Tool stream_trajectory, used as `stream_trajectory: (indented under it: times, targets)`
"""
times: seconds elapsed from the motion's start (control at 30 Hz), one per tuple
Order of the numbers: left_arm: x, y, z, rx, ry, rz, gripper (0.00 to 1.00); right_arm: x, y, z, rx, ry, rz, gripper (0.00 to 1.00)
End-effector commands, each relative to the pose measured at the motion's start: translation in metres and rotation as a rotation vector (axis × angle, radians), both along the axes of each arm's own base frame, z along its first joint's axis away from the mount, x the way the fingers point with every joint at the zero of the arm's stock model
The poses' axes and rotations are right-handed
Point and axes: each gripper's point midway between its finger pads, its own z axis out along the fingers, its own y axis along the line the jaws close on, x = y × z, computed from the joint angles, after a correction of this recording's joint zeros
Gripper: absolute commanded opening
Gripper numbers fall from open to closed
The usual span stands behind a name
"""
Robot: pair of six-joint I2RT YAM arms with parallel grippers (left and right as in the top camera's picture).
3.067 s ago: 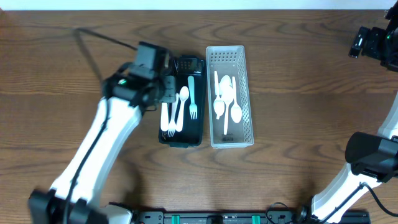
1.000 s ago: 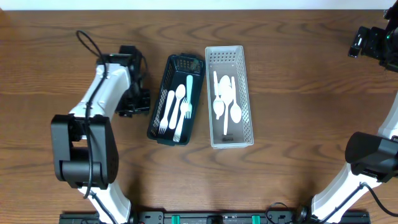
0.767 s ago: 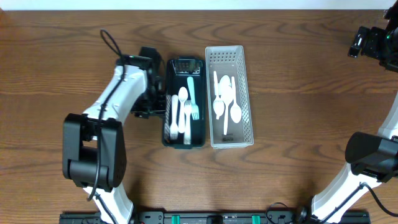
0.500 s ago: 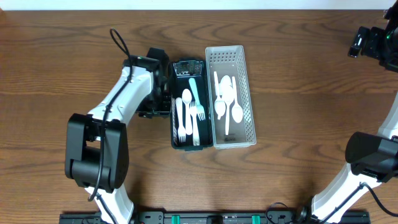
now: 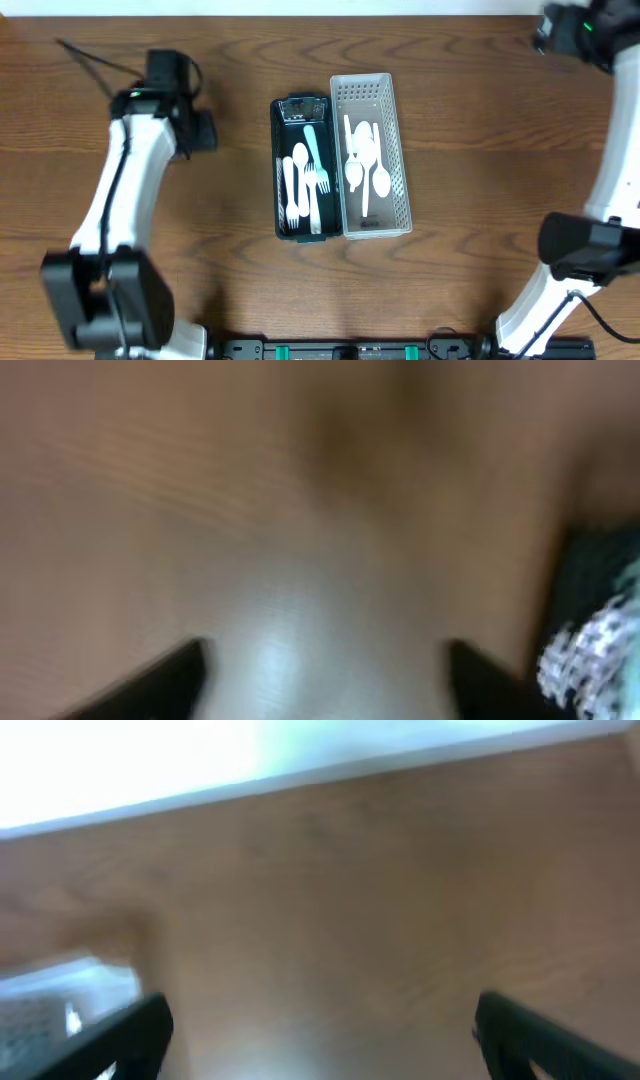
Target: Pack container
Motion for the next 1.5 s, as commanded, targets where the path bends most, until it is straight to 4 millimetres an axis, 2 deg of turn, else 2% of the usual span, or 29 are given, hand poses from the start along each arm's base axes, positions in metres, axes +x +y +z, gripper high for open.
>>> stream_trajectory:
  times: [0.0, 0.1, 0.17, 0.3, 0.37, 0.47, 0.6, 0.7, 0.83, 0.93, 1.03, 1.1, 1.2, 1.3, 1.47]
  targets:
    - [0.037, 0.008, 0.063, 0.061, -0.272, -0.037, 0.98, 0.037, 0.034, 0.024, -0.037, -0.162, 0.079, 0.99]
    - [0.067, 0.014, 0.094, 0.119, -0.437, -0.078, 0.98, 0.066, 0.049, 0.044, -0.074, -0.296, 0.131, 0.99]
    - [0.073, 0.017, 0.099, 0.147, -0.464, -0.098, 0.98, 0.073, 0.053, 0.045, -0.111, -0.314, 0.168, 0.99]
    - [0.065, 0.021, 0.093, 0.215, -0.410, -0.176, 0.98, 0.062, 0.038, 0.031, -0.132, -0.236, 0.169, 0.99]
    - [0.061, 0.021, 0.098, 0.215, -0.416, -0.175, 0.98, 0.052, 0.023, 0.025, -0.120, -0.193, 0.134, 0.99]
    - [0.050, 0.019, 0.112, 0.211, -0.436, -0.178, 0.98, 0.034, -0.002, 0.030, -0.086, -0.183, 0.074, 0.99]
    - [0.020, 0.017, 0.124, 0.200, -0.448, -0.168, 0.98, -0.003, -0.022, 0.034, -0.067, -0.194, 0.029, 0.99]
    - [-0.003, 0.014, 0.124, 0.205, -0.487, -0.169, 0.98, -0.033, -0.022, 0.031, -0.062, -0.230, 0.025, 0.99]
    - [-0.042, -0.002, 0.125, 0.209, -0.613, -0.196, 0.98, -0.083, -0.011, 0.025, -0.085, -0.339, 0.026, 0.99]
    - [-0.074, -0.021, 0.127, 0.202, -0.749, -0.240, 0.98, -0.123, 0.005, 0.019, -0.115, -0.432, 0.053, 0.99]
    - [-0.113, -0.039, 0.119, 0.181, -0.843, -0.294, 0.98, -0.171, 0.026, 0.011, -0.206, -0.535, 0.134, 0.99]
    - [-0.135, -0.044, 0.109, 0.171, -0.874, -0.316, 0.98, -0.201, 0.033, 0.007, -0.267, -0.592, 0.159, 0.99]
    - [-0.156, -0.041, 0.110, 0.181, -0.957, -0.311, 0.98, -0.240, 0.033, -0.006, -0.338, -0.645, 0.154, 0.99]
    - [-0.167, -0.036, 0.113, 0.198, -0.998, -0.293, 0.98, -0.261, 0.030, -0.020, -0.352, -0.652, 0.132, 0.99]
    - [-0.173, -0.007, 0.114, 0.292, -0.979, -0.148, 0.98, -0.275, 0.032, -0.042, -0.336, -0.586, 0.140, 0.99]
